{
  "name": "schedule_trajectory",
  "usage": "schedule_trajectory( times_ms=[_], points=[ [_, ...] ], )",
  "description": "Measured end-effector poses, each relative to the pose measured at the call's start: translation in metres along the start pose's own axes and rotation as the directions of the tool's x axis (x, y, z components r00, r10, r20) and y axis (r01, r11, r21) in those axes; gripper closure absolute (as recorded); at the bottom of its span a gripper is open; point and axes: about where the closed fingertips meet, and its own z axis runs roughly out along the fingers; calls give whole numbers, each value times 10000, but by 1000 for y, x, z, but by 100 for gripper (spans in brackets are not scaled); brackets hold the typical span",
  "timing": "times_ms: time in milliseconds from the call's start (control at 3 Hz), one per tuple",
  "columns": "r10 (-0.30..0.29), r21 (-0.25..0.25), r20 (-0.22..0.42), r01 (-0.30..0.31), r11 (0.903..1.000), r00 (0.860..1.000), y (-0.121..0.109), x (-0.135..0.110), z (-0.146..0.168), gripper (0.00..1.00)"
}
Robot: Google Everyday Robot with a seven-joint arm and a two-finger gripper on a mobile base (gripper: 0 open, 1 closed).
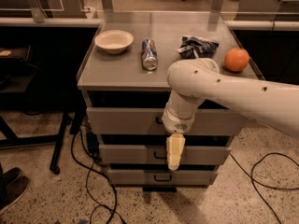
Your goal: Open top drawer
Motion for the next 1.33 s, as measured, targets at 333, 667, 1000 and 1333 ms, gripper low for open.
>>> schedule_trajectory(
  times_ms=[333,667,1000,1333],
  points=[
    [260,-148,-98,-261,9995,9996,-5,12,14,0],
    [474,-161,-219,-478,9987,9986,-13,24,20,0],
    [579,-165,-293,-584,9982,9979,-18,32,22,0],
    [613,-658,-243,-628,9959,9978,-4,33,34,0]
  ],
)
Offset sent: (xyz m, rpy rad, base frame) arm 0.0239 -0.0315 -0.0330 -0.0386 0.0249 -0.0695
